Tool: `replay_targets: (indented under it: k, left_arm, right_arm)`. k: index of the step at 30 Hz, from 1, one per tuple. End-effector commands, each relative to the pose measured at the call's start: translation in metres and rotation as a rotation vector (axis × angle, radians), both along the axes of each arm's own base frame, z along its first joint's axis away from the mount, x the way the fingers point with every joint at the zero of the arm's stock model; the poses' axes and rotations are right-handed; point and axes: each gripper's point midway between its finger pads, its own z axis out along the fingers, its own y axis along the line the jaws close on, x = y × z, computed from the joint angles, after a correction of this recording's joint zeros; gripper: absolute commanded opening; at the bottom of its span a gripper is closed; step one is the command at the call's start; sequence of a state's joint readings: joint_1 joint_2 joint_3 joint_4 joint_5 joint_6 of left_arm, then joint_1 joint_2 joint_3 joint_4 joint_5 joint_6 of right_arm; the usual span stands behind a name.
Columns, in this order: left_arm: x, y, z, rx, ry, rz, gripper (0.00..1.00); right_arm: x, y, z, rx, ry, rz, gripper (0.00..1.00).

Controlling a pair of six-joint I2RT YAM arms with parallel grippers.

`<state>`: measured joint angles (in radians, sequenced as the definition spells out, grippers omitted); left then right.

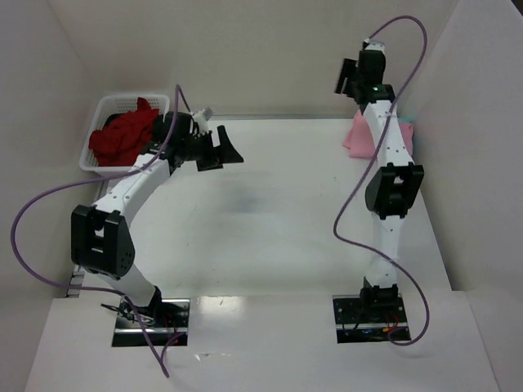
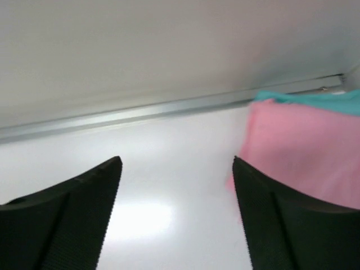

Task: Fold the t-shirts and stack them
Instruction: Put the neatly folded tshirt into the corner of the board with the right arm

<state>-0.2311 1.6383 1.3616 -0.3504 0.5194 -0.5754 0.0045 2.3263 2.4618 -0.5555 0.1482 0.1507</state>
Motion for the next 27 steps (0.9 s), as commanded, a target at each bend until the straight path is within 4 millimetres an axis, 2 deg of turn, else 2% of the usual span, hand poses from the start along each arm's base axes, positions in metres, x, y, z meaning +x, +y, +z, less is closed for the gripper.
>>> replay_targets:
  k: [1,2,3,4,6,7,8,10,11,12,13,14,15,16,18,19,20,21,22,27]
  left_arm:
    - [0.006,0.015,0.084,0.066,-0.304,0.025,1.00]
    - [0.006,0.022,0.089,0.095,-0.328,0.053,1.00]
    - [0.005,0.027,0.097,0.116,-0.364,0.066,1.00]
    - [-0.001,0.033,0.108,0.130,-0.401,0.085,1.00]
    - [-0.007,0.048,0.107,0.191,-0.405,0.139,1.00]
    - [-0.014,0.055,0.118,0.203,-0.442,0.163,1.00]
    - [-0.019,0.062,0.117,0.222,-0.437,0.188,1.00]
    - [-0.034,0.076,0.119,0.241,-0.457,0.235,1.00]
    - [-0.039,0.081,0.118,0.257,-0.469,0.242,1.00]
    - [-0.045,0.085,0.117,0.272,-0.481,0.249,1.00]
    - [-0.055,0.090,0.125,0.274,-0.520,0.262,1.00]
    - [-0.060,0.094,0.111,0.298,-0.502,0.267,1.00]
    - [-0.065,0.099,0.106,0.314,-0.488,0.281,1.00]
    - [-0.071,0.105,0.106,0.326,-0.491,0.305,1.00]
    - [-0.079,0.107,0.095,0.313,-0.458,0.324,1.00]
    - [-0.082,0.104,0.092,0.305,-0.453,0.308,1.00]
    - [-0.084,0.100,0.088,0.286,-0.438,0.292,1.00]
    - [-0.089,0.100,0.091,0.267,-0.441,0.304,1.00]
    - [-0.090,0.101,0.086,0.270,-0.431,0.302,1.00]
    - [-0.095,0.103,0.079,0.273,-0.414,0.313,1.00]
  right_arm:
    - [-0.068,0.047,0.105,0.063,-0.167,0.053,0.89]
    - [-0.082,0.048,0.076,0.083,-0.105,0.046,0.97]
    - [-0.100,0.052,0.080,0.111,-0.107,0.065,1.00]
    - [-0.130,0.051,0.084,0.125,-0.102,0.067,1.00]
    - [-0.161,0.045,0.089,0.161,-0.106,0.042,1.00]
    - [-0.188,0.037,0.113,0.160,-0.160,0.026,1.00]
    - [-0.204,0.036,0.097,0.165,-0.126,0.019,1.00]
    - [-0.234,0.029,0.097,0.155,-0.121,-0.007,1.00]
    - [-0.257,0.026,0.100,0.154,-0.145,-0.013,1.00]
    - [-0.269,0.026,0.101,0.156,-0.166,-0.012,1.00]
    - [-0.280,0.025,0.087,0.167,-0.162,-0.017,1.00]
    - [-0.300,0.021,0.100,0.180,-0.216,-0.036,1.00]
    - [-0.308,0.017,0.095,0.188,-0.213,-0.052,1.00]
    - [-0.316,0.011,0.076,0.204,-0.161,-0.082,1.00]
    - [-0.328,0.019,0.062,0.232,-0.121,-0.043,1.00]
    - [-0.332,0.020,0.044,0.235,-0.077,-0.039,1.00]
    - [-0.337,0.021,0.035,0.246,-0.057,-0.045,1.00]
    - [-0.343,0.026,0.033,0.258,-0.059,-0.020,1.00]
    - [-0.347,0.028,0.020,0.273,-0.037,-0.020,1.00]
    - [-0.355,0.030,0.027,0.297,-0.092,-0.011,1.00]
